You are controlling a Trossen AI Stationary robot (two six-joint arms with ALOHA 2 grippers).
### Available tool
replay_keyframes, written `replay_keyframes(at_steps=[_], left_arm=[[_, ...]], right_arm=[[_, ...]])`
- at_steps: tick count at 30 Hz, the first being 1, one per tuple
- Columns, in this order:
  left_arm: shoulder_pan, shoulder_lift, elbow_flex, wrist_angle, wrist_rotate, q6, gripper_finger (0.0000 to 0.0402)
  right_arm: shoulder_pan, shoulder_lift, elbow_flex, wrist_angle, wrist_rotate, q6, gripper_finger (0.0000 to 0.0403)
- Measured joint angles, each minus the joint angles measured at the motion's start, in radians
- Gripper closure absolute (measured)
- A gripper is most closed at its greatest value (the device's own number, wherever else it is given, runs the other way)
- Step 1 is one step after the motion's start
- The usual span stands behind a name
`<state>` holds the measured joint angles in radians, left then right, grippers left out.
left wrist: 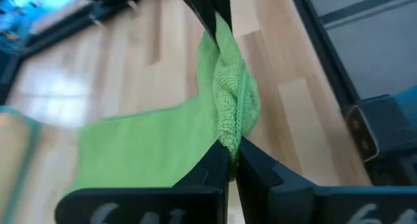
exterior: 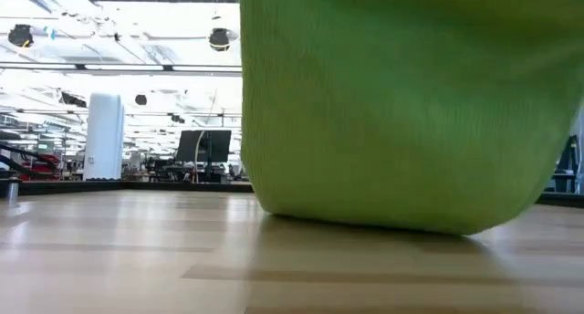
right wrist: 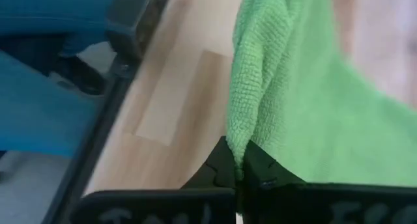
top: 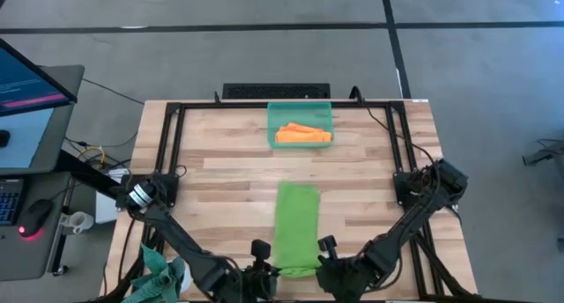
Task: Roll microfiber towels into tight, uniform cylinder then place into a basket
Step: Fold the green microfiber towel
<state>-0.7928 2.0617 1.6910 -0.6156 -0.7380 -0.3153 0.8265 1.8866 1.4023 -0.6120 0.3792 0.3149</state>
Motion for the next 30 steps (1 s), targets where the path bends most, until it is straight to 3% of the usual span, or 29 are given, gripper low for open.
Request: replay_keyframes(at_steps=[4, 7, 12, 15, 19, 30], left_arm=[[0.007, 0.000, 0.007, -0.075, -0.060, -0.009, 0.0396], [0.038, 0.000, 0.007, -0.203, -0.069, -0.097, 0.0396], [0.117, 0.000, 0.007, -0.424, -0.143, -0.284, 0.0399], [0.168, 0.000, -0.014, -0.408, -0.134, -0.301, 0.0399], [0.244, -0.001, -0.072, -0.355, -0.011, -0.302, 0.0399], [0.365, -0.002, -0.174, -0.265, 0.017, -0.276, 0.0399]], right_arm=[[0.001, -0.001, 0.049, -0.121, 0.125, 0.000, 0.0385], [-0.027, -0.001, 0.049, -0.170, 0.218, 0.034, 0.0375], [-0.123, -0.001, -0.010, -0.254, 0.254, 0.184, 0.0392], [-0.181, -0.001, -0.054, -0.253, 0.252, 0.253, 0.0393], [-0.244, -0.001, -0.116, -0.193, 0.214, 0.306, 0.0382], [-0.359, 0.000, -0.265, -0.022, 0.224, 0.290, 0.0385]])
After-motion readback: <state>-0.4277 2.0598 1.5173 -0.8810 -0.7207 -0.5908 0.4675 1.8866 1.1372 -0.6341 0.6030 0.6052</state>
